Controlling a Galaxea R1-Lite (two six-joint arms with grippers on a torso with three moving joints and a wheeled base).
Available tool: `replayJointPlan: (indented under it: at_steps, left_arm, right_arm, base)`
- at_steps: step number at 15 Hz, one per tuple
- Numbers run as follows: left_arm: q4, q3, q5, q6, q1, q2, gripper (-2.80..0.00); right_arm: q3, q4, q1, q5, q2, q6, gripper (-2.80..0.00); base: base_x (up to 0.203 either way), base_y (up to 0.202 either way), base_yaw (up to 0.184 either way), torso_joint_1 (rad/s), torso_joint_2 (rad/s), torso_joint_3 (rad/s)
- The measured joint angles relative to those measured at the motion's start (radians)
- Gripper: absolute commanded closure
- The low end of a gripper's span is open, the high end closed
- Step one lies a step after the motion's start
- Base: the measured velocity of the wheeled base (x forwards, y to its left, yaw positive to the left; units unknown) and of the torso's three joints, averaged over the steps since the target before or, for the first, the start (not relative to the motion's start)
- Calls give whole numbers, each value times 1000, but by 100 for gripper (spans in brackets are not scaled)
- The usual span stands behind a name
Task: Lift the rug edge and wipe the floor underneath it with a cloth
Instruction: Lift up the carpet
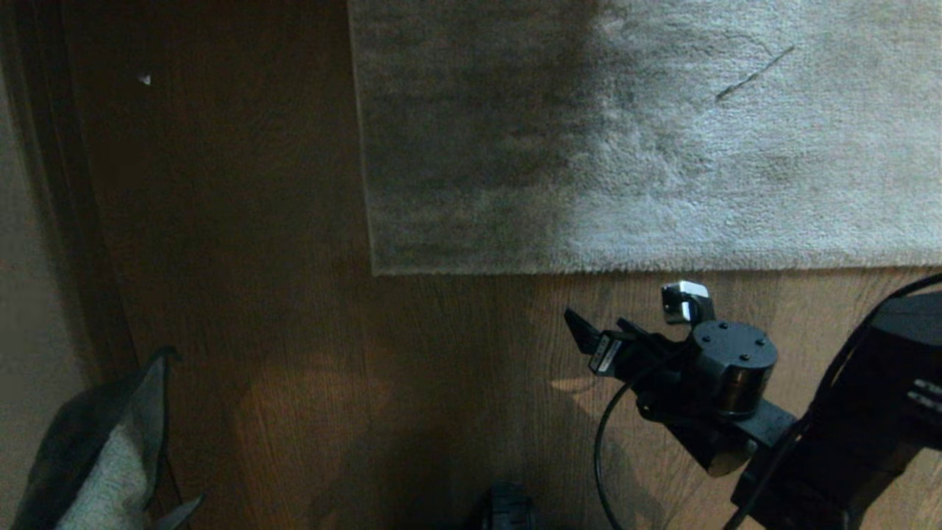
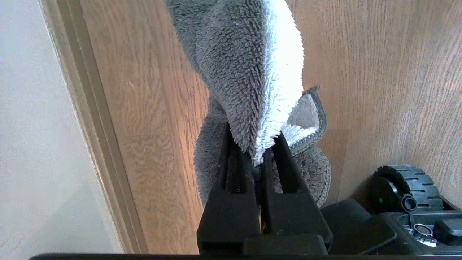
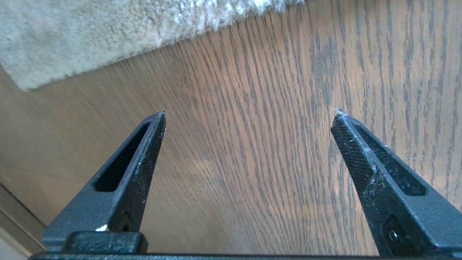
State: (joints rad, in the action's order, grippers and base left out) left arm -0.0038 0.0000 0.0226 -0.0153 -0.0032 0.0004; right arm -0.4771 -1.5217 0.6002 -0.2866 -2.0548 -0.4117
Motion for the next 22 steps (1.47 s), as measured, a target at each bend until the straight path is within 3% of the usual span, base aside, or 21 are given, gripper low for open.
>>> replayJointPlan:
  at_steps: [22]
  left_arm:
    - [0, 0, 0, 0, 0, 0, 0]
  right_arm:
    - [-231, 0, -66, -29, -69, 21, -280]
  base:
    - [0, 0, 0, 0, 0, 0]
